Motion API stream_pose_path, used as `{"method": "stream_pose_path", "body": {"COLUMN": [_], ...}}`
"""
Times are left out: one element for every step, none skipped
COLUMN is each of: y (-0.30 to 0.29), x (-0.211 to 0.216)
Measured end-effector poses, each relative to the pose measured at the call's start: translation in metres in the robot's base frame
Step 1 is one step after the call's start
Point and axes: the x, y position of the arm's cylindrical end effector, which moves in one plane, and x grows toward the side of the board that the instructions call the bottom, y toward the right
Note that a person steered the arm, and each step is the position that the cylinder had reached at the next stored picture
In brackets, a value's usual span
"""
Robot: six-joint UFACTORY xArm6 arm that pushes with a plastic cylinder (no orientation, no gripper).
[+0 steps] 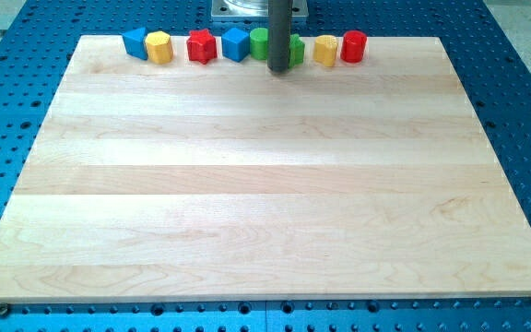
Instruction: Place your arm at the bottom of the heart
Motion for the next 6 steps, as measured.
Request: {"method": "stream_pose_path", "body": {"y": [0.000,0.004,0.032,0.060,0.073,0.096], "x": [0.000,0.022,0.026,0.026,0.026,0.027]}}
